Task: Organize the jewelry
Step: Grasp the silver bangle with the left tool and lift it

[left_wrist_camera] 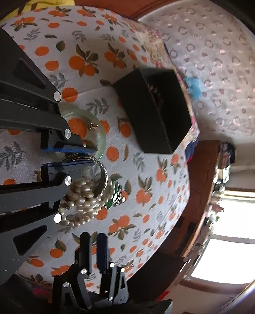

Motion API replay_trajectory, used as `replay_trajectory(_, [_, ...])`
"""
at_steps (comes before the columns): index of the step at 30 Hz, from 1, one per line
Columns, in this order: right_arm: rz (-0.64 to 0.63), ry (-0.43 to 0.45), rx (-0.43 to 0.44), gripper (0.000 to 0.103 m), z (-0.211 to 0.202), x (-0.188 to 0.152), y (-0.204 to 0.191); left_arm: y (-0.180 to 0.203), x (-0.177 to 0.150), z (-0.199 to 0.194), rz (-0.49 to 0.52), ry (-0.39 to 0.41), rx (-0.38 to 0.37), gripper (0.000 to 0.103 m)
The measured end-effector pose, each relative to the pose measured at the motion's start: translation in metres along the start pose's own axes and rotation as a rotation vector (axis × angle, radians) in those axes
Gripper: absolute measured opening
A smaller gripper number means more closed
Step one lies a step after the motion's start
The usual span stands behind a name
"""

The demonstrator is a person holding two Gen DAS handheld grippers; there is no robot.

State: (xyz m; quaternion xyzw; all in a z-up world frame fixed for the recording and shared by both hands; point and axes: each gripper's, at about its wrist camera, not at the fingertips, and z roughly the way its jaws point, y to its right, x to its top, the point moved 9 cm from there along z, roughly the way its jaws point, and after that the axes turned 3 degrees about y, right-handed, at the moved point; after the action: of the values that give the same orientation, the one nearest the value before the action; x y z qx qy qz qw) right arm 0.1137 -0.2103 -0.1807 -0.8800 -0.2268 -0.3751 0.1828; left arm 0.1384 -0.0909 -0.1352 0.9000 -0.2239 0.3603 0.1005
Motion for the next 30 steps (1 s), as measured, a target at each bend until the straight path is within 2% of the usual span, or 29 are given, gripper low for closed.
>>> replay_trajectory(9, [-0.017, -0.006, 0.008, 0.026, 0.006, 0.004, -0.005, -0.021, 0.009, -0.037, -0.081, 0.136, 0.097, 0.006])
replay_trajectory(17, [-0.031, 0.005, 0.043, 0.026, 0.013, 0.015, -0.017, -0.028, 0.008, -0.049, -0.097, 0.158, 0.124, 0.006])
replay_trajectory(19, [-0.033, 0.015, 0.067, 0.038, 0.012, 0.019, -0.023, -0.028, 0.006, -0.047, -0.102, 0.153, 0.122, 0.006])
replay_trajectory(22, [-0.056, 0.021, 0.082, 0.05, 0.014, 0.023, -0.031, -0.027, 0.006, -0.047, -0.101, 0.154, 0.119, 0.006])
replay_trajectory(25, [-0.09, 0.008, 0.072, 0.056, 0.019, 0.026, -0.036, -0.026, 0.008, -0.049, -0.1, 0.16, 0.119, 0.006])
replay_trajectory(30, [-0.14, -0.012, 0.068, 0.056, 0.034, 0.032, -0.046, -0.024, 0.013, -0.054, -0.107, 0.171, 0.112, 0.006])
